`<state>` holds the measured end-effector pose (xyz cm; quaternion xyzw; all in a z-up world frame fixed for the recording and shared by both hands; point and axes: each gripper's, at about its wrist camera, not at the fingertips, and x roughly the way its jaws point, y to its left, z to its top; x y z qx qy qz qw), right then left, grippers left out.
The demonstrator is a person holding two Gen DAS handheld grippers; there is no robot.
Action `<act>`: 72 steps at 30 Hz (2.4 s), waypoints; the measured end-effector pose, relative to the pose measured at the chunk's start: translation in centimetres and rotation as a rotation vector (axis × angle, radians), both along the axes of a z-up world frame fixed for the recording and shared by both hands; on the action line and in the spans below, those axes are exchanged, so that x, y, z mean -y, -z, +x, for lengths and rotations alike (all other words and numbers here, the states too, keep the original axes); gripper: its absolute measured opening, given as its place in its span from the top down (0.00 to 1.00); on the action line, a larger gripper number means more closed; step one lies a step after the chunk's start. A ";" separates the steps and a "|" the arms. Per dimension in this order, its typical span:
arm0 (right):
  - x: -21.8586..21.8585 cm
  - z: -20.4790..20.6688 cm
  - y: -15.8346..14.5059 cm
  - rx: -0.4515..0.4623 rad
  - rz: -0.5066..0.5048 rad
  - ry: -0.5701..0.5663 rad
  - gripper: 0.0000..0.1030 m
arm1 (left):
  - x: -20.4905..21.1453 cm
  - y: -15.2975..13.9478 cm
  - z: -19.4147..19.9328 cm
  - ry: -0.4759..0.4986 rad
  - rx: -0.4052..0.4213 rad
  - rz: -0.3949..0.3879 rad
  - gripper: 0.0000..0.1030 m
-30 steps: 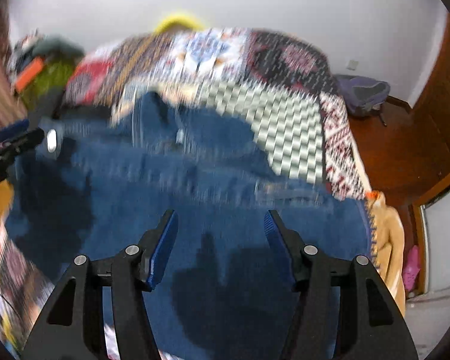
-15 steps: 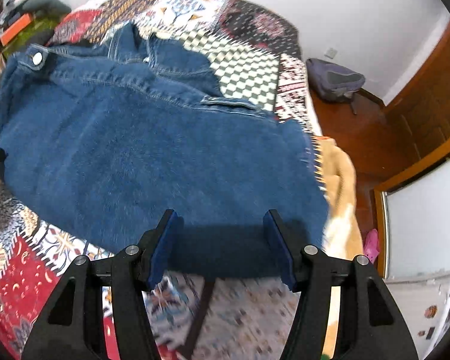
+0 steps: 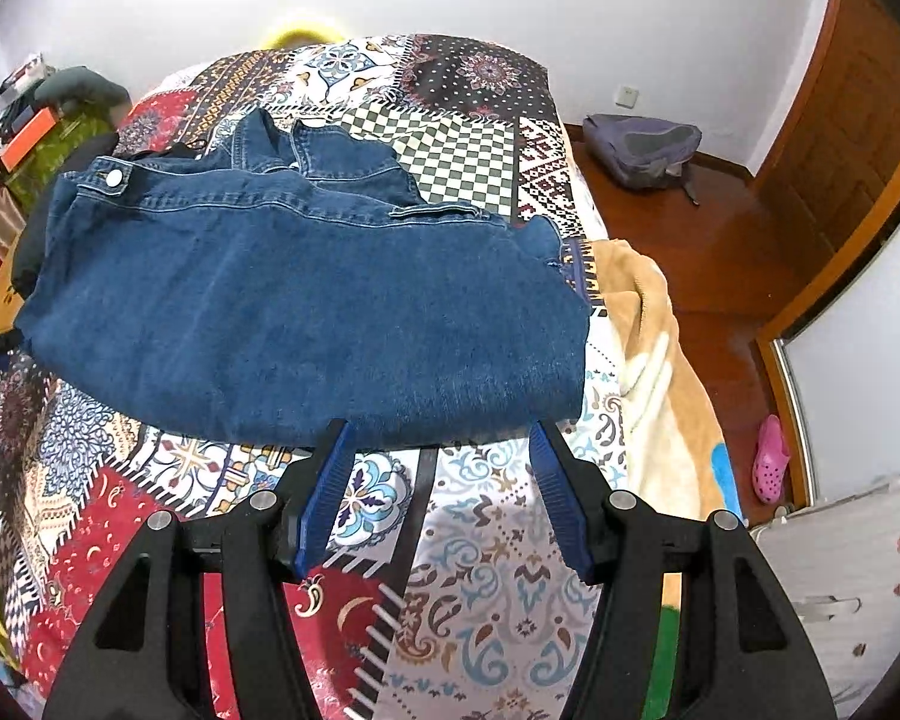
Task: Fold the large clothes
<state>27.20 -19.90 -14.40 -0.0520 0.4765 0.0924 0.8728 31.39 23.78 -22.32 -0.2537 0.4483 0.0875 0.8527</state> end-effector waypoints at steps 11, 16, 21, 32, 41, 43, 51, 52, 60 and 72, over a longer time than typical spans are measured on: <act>-2.3 0.4 1.5 -0.046 0.021 -0.049 0.45 | 1.9 4.3 3.7 0.010 0.043 -0.341 0.22; -3.9 0.9 2.0 -0.059 0.017 -0.083 0.45 | 1.4 5.4 5.9 -0.071 0.082 -0.453 0.23; -5.7 1.7 1.7 -0.048 0.026 -0.119 0.45 | 2.6 4.8 6.2 -0.168 0.067 -0.352 0.61; -9.7 3.5 -0.7 -0.016 0.079 -0.207 0.45 | 7.1 -7.1 4.0 -0.046 0.301 -0.203 0.91; -16.2 4.7 -0.2 -0.107 0.236 -0.292 0.45 | 7.0 -16.5 -0.4 0.000 0.518 -0.006 0.92; -18.4 4.8 2.0 -0.187 0.252 -0.338 0.45 | 6.5 -16.6 -0.7 -0.023 0.508 0.048 0.92; -22.3 4.9 7.7 -0.337 0.230 -0.375 0.40 | 6.6 -14.1 0.3 -0.028 0.398 0.121 0.91; -21.9 4.9 7.5 -0.345 0.244 -0.384 0.41 | 6.9 -14.3 0.4 -0.020 0.399 0.135 0.91; -10.5 3.1 2.8 -0.144 0.249 -0.233 0.40 | 14.9 -15.2 3.3 0.165 0.420 0.204 0.91; 5.5 -0.8 0.9 -0.006 0.066 0.051 0.40 | 32.2 -2.6 8.9 0.697 -0.007 0.103 0.85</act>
